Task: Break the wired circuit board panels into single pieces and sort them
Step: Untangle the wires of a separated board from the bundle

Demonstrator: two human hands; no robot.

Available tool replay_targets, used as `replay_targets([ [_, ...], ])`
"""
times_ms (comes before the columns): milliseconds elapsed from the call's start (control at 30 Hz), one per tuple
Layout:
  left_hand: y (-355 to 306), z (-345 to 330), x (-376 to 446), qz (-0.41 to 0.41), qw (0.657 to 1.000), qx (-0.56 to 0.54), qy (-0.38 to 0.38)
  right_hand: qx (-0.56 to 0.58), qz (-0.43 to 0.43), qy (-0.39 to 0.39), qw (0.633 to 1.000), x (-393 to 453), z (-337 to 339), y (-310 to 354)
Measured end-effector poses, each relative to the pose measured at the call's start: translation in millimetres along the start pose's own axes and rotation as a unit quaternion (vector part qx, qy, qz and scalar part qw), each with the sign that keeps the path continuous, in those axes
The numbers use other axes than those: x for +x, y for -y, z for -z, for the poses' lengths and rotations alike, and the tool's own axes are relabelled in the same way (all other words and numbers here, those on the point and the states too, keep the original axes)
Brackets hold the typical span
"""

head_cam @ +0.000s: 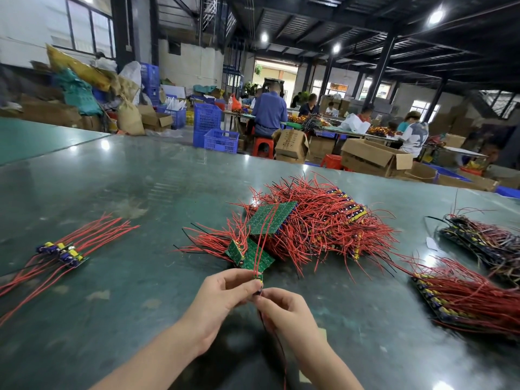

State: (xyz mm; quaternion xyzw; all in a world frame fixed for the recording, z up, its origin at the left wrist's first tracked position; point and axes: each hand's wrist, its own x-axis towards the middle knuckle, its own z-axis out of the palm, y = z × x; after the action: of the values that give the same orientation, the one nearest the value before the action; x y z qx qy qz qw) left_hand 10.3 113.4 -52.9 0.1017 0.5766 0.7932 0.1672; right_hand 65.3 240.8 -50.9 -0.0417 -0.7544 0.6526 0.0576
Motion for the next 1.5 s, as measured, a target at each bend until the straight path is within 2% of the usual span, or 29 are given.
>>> replay_targets([
  [100,-1,1,0,-0.045,0.998,0.027,-0.016,-0.019,0.011,0.01,1.0,0,0,0],
  [200,-2,0,-1,-0.055,0.998,0.031,-0.025,-0.032,0.017,0.012,0.999,0,0,0],
  [300,0,0,-1,-0.039,0.998,0.037,-0.032,-0.03,0.013,0.005,0.999,0,-1,-1],
  [467,-5,1,-2,-0.007,1.0,-0.016,-0.024,0.046,-0.017,-0.015,0.999,-1,-1,1],
  [700,-5,-1,-3,-0.016,0.999,0.012,-0.04,-0.058,0.036,-0.036,0.997,0,-1,-1],
  [867,-6,1,-1,0.003,0.999,-0.009,-0.037,-0.029,0.028,-0.037,0.999,0,-6,-5],
  [1033,-10,5,-1,0.013,1.0,0.006,-0.025,-0.062,0.043,-0.045,0.996,0,-4,-9],
  [1233,-13,6,2,0.035,0.999,-0.03,0.0,0.001,0.039,-0.045,0.998,0,-5,-6],
  [1500,-12,9,7,0.078,0.996,-0.052,-0.001,-0.021,0.049,-0.036,0.998,-1,-4,-5],
])
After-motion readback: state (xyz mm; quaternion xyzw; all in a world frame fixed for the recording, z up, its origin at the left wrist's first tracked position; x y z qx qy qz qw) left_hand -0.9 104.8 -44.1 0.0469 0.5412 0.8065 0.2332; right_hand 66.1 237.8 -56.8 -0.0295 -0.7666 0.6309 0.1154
